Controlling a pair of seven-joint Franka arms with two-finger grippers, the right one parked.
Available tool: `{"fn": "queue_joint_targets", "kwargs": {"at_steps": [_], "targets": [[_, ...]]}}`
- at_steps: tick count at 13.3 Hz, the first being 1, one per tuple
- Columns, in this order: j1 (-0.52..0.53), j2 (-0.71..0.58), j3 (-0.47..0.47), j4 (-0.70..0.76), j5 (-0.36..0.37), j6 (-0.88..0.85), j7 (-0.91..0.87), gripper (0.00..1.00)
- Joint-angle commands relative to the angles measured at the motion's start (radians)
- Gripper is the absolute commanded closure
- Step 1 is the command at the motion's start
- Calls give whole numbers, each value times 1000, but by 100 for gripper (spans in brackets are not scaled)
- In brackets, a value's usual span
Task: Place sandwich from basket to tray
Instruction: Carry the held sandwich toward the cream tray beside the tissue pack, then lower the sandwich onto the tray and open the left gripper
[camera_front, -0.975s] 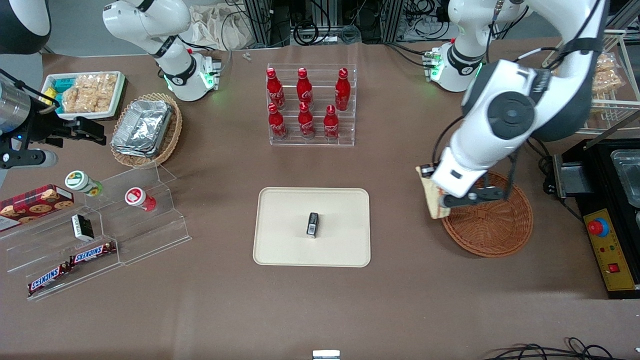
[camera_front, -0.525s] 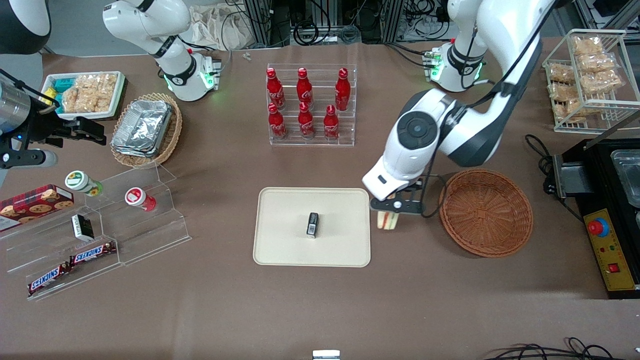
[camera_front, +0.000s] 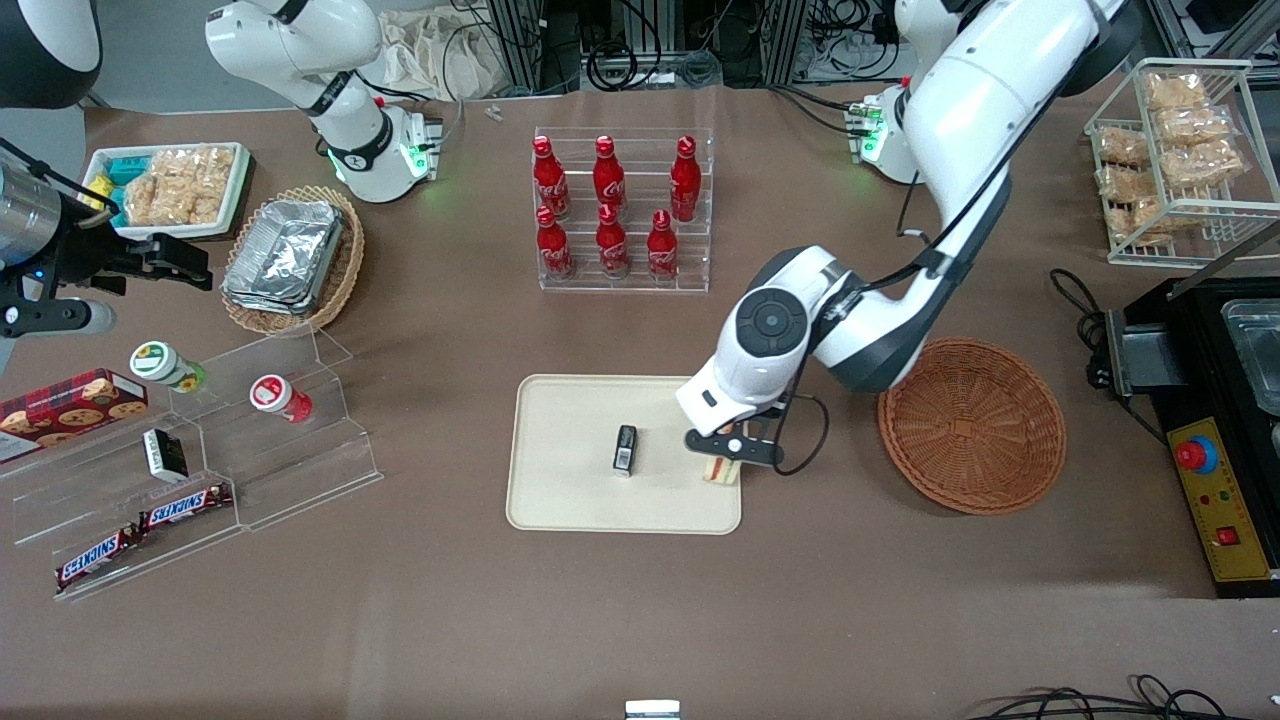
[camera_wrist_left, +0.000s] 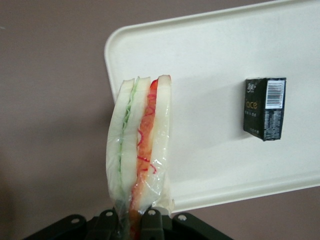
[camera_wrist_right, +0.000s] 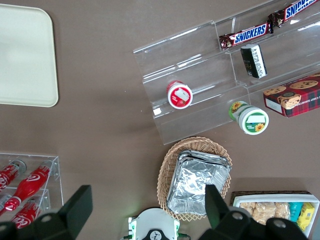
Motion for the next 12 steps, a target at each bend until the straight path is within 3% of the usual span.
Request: {"fn": "queue_joint_targets", "kwargs": {"at_steps": [1,9,12], "targets": [[-28,45,14,44,25,12,-22,86],[-28,108,16,70,26,15,-39,74],[-28,115,16,70,26,15,-45,74]]}}
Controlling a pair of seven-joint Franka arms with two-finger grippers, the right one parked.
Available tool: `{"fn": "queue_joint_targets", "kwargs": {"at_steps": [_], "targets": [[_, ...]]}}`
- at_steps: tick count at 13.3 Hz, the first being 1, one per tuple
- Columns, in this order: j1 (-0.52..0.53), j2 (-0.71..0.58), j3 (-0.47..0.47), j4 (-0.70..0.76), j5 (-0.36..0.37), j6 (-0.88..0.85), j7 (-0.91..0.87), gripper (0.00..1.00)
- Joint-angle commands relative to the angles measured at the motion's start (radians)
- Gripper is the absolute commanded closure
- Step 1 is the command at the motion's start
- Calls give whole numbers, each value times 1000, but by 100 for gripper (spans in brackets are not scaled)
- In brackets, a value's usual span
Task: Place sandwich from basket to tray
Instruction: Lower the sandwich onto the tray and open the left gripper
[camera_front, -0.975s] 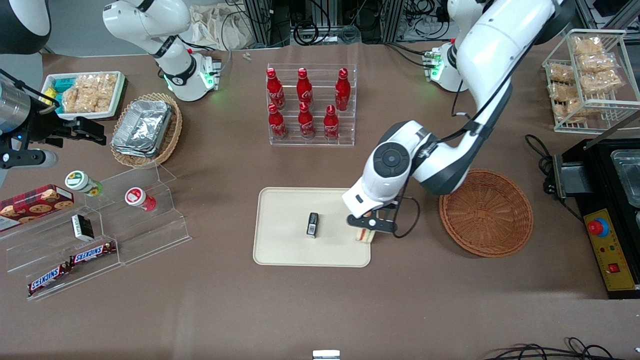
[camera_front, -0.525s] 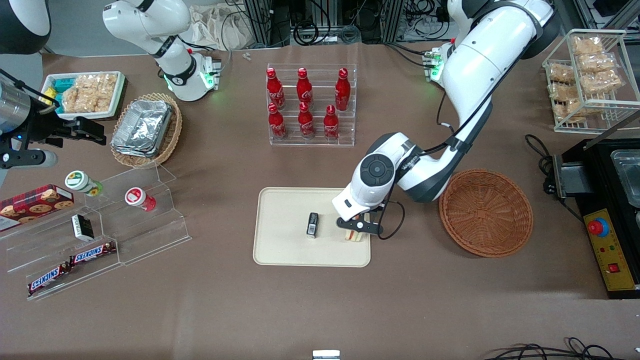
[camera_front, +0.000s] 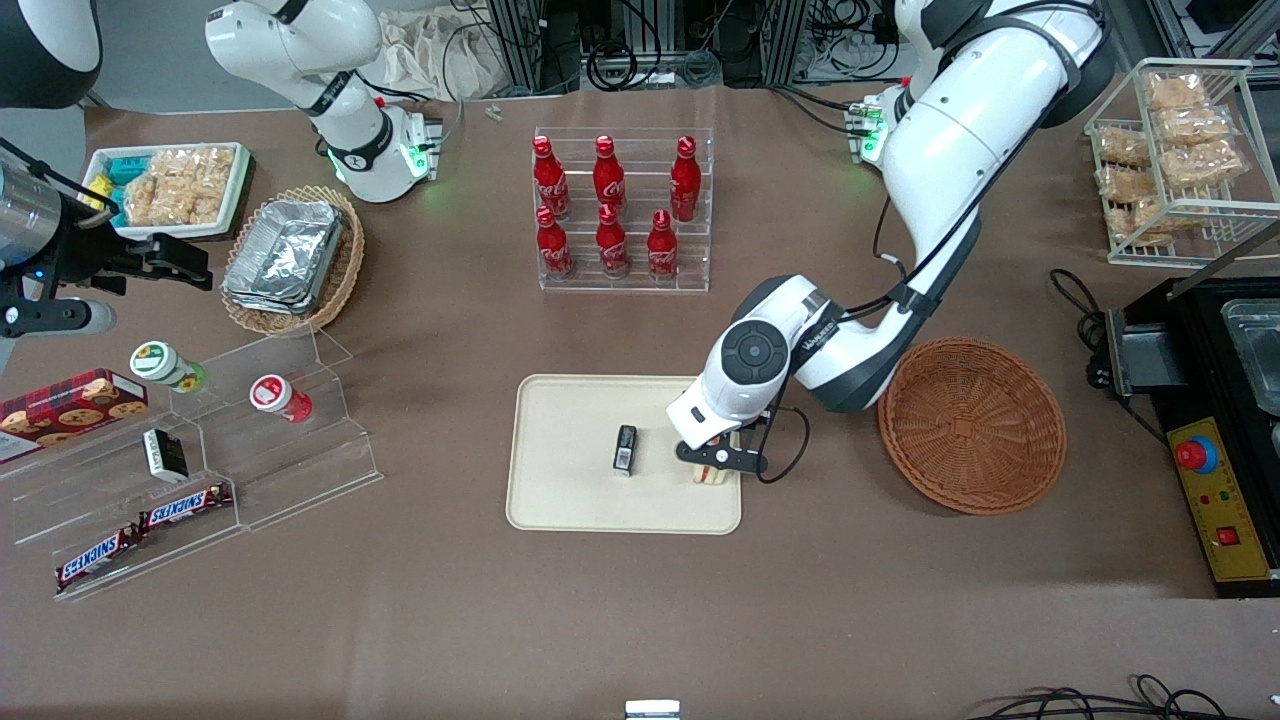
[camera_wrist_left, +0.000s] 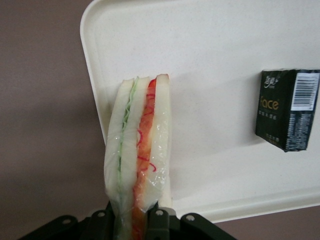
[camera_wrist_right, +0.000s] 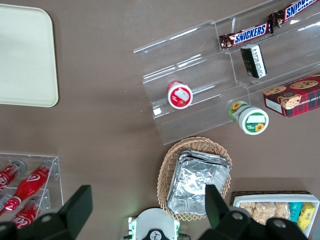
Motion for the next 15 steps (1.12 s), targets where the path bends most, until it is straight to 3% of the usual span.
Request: {"fn": "queue_joint_targets", "kwargs": {"at_steps": [1,2,3,5,11,15], "targets": [[-18,30,7,44,25,-4,-27,73],[-18,32,7,44,25,-4,-30,65],[-18,32,7,44,25,-4,-50,50],[-18,32,7,44,25,-4,-82,2],[-9,-2,7,42,24,-25,-136,1],[57,-114,-1,36,4,-172,-156,1]]}}
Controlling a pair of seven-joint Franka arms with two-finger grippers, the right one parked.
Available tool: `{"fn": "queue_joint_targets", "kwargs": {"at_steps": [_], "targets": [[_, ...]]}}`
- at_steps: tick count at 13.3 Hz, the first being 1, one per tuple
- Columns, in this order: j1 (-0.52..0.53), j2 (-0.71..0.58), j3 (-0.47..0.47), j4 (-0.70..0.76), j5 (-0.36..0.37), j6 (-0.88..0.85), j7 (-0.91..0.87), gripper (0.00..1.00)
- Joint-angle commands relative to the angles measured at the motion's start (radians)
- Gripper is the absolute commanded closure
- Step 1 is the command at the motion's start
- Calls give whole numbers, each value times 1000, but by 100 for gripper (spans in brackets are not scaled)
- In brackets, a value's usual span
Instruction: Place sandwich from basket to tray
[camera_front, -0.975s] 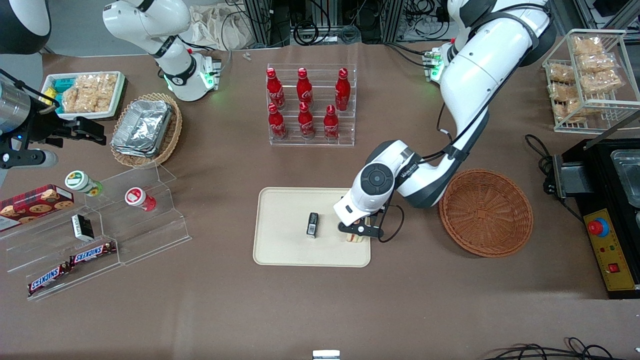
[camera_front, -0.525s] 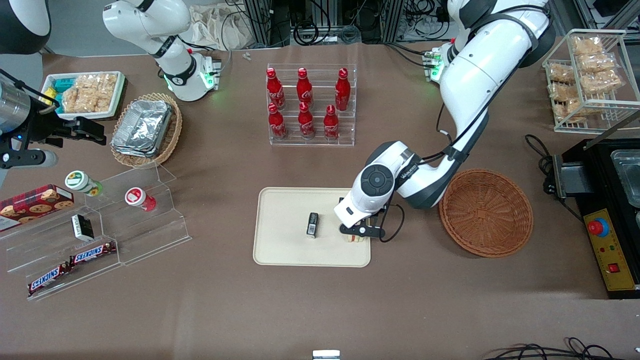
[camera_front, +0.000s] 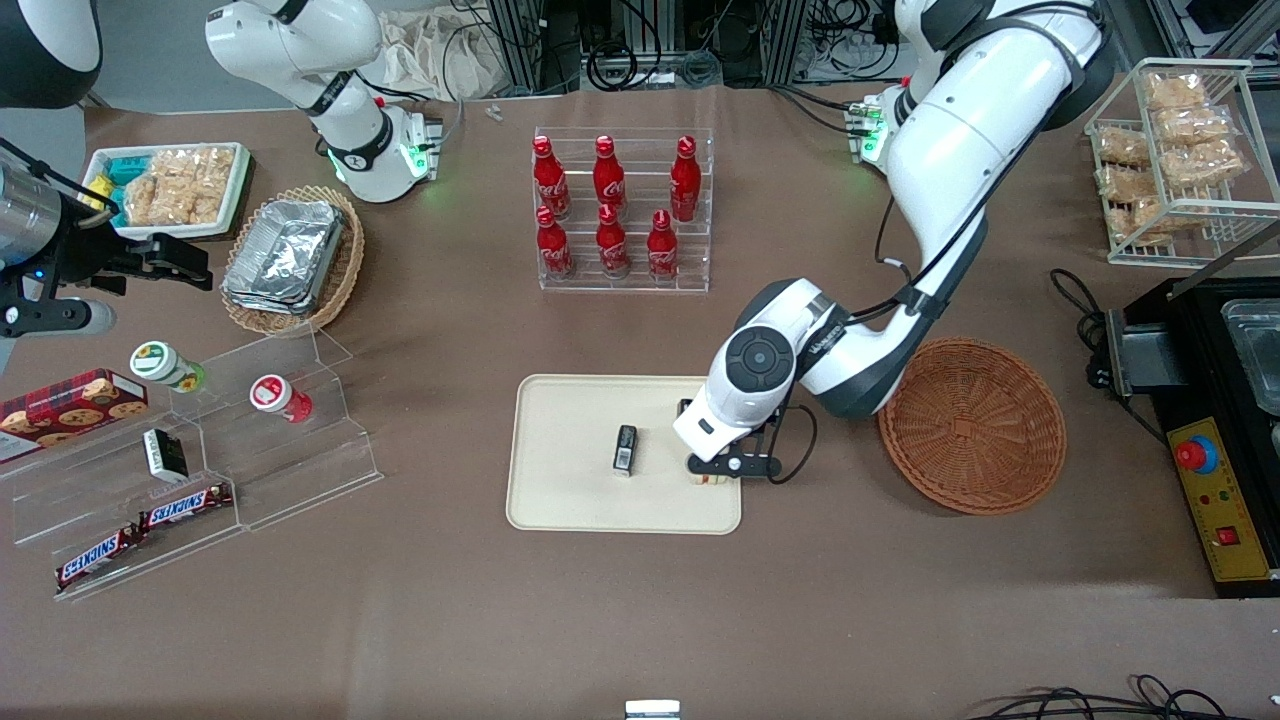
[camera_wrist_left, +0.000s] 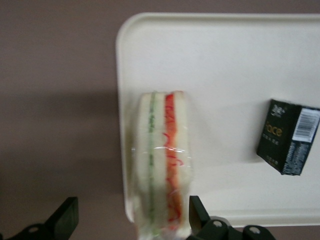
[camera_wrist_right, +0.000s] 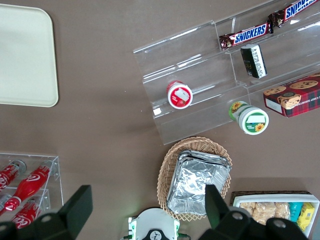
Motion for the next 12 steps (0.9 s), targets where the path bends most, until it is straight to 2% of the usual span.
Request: {"fn": "queue_joint_targets", "kwargs": {"at_steps": [1,3,7,9,12], "targets": [[50,-113,-3,-15,2,-125,-16,1],[85,-190,-1,-19,-32,-196,15,1],[185,-323,-1,-19,-107,-348,234,1],[234,-388,-1,-12,-107,-421,314,1],[286,-454,3,-11,-98,-478,316,1]]}}
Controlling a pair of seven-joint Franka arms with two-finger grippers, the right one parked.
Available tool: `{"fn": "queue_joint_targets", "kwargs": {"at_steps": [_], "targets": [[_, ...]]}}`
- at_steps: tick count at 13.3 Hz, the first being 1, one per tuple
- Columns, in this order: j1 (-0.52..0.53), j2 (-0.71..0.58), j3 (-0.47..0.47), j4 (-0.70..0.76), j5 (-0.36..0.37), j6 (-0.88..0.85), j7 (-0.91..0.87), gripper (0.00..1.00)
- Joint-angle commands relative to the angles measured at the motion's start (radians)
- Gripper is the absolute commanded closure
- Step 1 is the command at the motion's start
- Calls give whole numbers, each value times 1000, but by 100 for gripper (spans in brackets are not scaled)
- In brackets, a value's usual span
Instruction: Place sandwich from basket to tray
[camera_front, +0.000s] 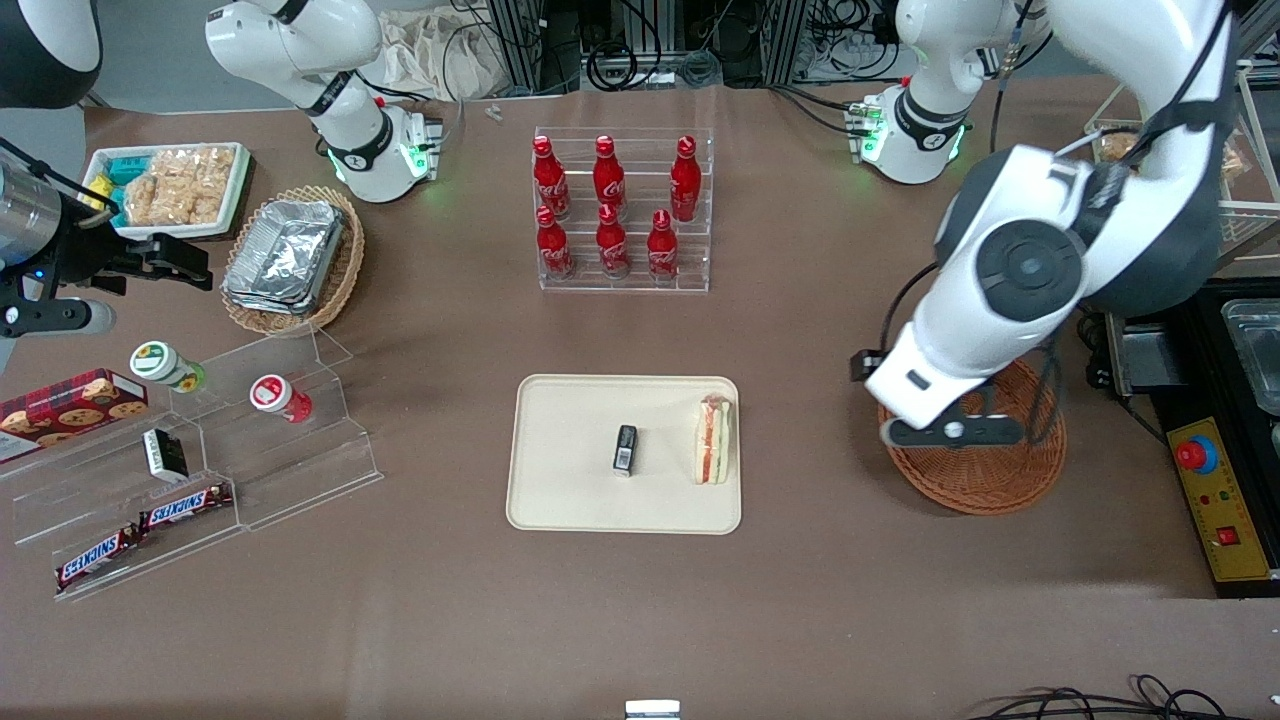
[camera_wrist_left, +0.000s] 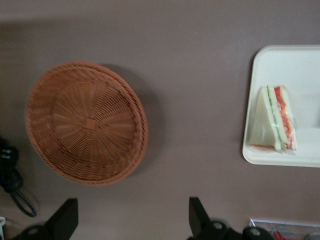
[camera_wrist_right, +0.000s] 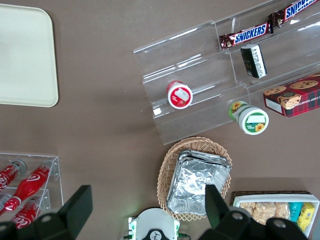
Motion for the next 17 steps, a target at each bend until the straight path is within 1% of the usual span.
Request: {"fn": "queue_joint_targets", "kwargs": {"at_steps": [1,3,5,6,9,11,13,14,15,16,17], "targets": [[39,-68,0,-21,1,-46,14,1],[44,-78,3,-21,8,-53,2,1],[105,-95,2,-24,-5,-54,18,1],[111,-97,3,-24,-7,-54,23,1],[165,-100,3,-22,-10,-60,139,1],[199,-98,2,-22,-15,-78,163,1],[202,-100,6,-21,-15,-77,176,1],[194,-100,29,-18,-15,-80,199,1],[156,-106,91,-13,-19,-80,245,1],[86,-123,192,-11,-46,-81,297,1],[25,-141,310,-13,-98,-78,340,1]]}}
